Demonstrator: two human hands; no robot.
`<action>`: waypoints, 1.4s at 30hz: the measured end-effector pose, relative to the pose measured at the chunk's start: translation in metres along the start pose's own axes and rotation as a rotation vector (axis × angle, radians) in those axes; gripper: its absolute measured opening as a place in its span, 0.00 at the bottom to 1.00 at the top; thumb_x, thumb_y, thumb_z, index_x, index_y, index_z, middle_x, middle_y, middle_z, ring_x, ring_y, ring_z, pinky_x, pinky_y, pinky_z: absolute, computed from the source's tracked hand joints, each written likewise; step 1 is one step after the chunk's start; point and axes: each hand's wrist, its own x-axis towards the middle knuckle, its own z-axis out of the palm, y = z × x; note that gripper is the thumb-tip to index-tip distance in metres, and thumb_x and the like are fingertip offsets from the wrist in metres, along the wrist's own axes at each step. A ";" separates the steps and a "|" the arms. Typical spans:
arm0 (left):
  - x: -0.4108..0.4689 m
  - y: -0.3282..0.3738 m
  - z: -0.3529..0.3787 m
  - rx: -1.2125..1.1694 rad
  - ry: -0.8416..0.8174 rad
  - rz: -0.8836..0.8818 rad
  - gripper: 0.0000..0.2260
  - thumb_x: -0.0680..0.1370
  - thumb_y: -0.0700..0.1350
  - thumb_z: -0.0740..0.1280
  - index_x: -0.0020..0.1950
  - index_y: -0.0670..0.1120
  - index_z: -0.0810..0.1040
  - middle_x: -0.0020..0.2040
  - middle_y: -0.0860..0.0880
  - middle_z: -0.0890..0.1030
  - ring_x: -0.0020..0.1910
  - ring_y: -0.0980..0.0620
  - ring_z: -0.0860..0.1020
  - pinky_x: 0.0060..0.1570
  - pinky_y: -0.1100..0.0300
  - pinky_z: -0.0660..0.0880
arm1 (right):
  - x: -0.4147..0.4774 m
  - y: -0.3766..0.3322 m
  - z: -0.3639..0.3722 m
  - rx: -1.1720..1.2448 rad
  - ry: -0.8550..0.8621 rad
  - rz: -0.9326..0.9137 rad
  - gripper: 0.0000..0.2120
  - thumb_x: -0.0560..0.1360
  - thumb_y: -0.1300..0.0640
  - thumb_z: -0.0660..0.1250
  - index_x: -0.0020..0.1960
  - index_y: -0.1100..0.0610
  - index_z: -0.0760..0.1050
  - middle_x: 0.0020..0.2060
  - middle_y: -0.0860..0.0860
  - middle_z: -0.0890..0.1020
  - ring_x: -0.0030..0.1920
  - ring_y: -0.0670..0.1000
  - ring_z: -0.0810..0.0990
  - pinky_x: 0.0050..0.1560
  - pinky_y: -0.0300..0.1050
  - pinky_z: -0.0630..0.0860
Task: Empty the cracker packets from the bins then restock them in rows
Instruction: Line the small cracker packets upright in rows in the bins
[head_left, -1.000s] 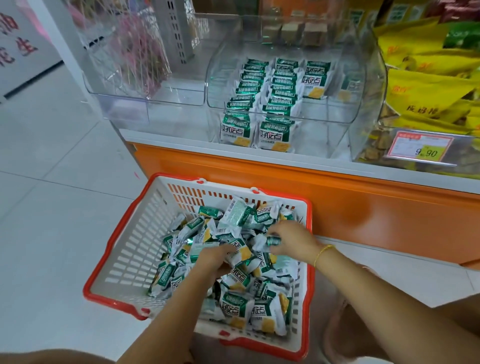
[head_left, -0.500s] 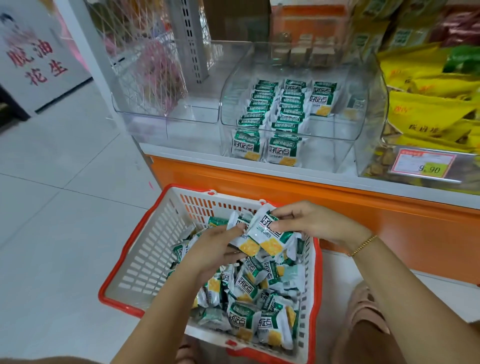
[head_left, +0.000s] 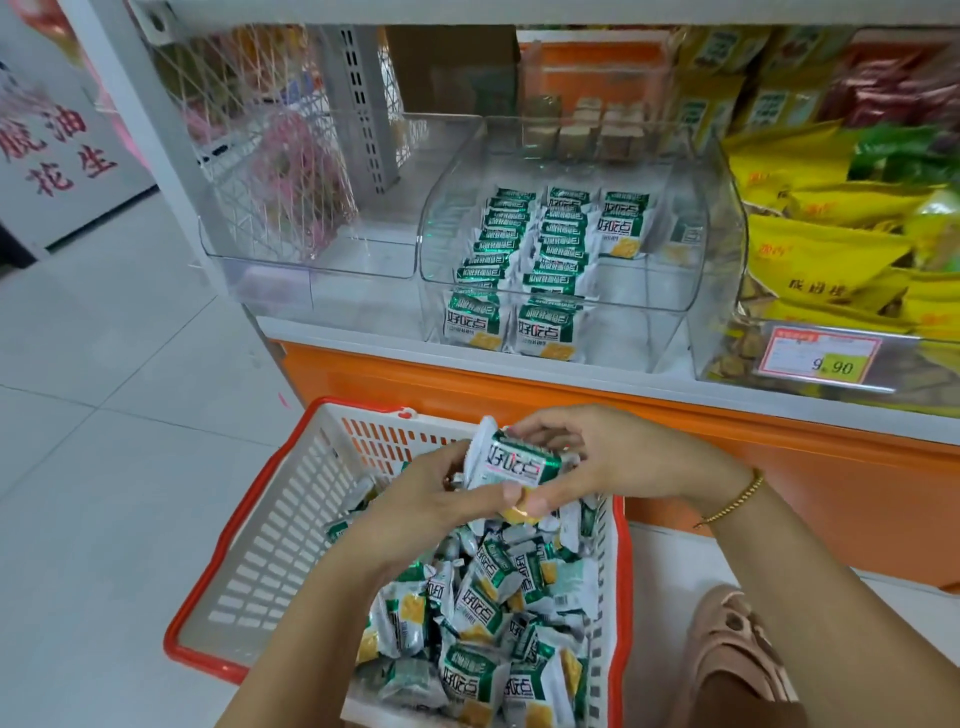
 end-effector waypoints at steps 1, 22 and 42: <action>0.003 0.005 -0.001 -0.030 0.039 0.031 0.21 0.70 0.53 0.74 0.62 0.52 0.76 0.54 0.54 0.83 0.53 0.54 0.81 0.50 0.62 0.78 | -0.001 -0.005 -0.007 -0.019 -0.013 -0.005 0.33 0.63 0.45 0.78 0.65 0.46 0.72 0.57 0.40 0.78 0.56 0.39 0.77 0.59 0.39 0.74; 0.102 0.090 0.012 0.475 0.610 0.544 0.13 0.78 0.45 0.66 0.62 0.47 0.76 0.58 0.51 0.76 0.58 0.54 0.74 0.50 0.70 0.62 | 0.046 -0.051 -0.191 -0.419 0.599 0.278 0.21 0.67 0.51 0.77 0.56 0.59 0.78 0.47 0.53 0.83 0.39 0.48 0.79 0.45 0.42 0.76; 0.114 0.073 0.003 0.521 0.603 0.700 0.10 0.74 0.33 0.68 0.49 0.46 0.81 0.46 0.57 0.74 0.45 0.60 0.73 0.48 0.81 0.64 | 0.121 -0.070 -0.212 -1.147 0.106 0.815 0.25 0.78 0.48 0.64 0.69 0.60 0.69 0.69 0.57 0.70 0.34 0.49 0.71 0.30 0.38 0.68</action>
